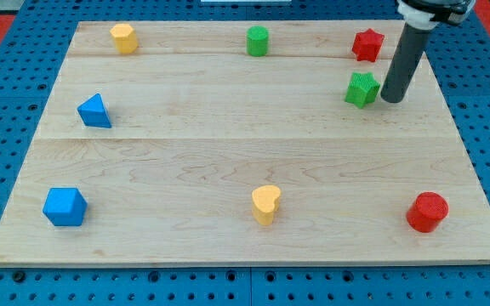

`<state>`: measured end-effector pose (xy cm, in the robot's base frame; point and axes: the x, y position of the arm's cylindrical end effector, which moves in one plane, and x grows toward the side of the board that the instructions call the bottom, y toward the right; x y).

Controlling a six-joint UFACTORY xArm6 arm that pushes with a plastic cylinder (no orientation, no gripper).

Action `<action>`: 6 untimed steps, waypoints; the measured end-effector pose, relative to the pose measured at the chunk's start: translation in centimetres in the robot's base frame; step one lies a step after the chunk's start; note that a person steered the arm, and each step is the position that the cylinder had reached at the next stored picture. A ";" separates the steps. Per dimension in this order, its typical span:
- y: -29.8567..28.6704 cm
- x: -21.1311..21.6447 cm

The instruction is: Move green star towards center

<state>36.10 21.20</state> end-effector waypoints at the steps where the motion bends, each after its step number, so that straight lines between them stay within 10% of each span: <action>1: -2.7 -2.5; 6: -8.4 0.9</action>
<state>36.97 12.78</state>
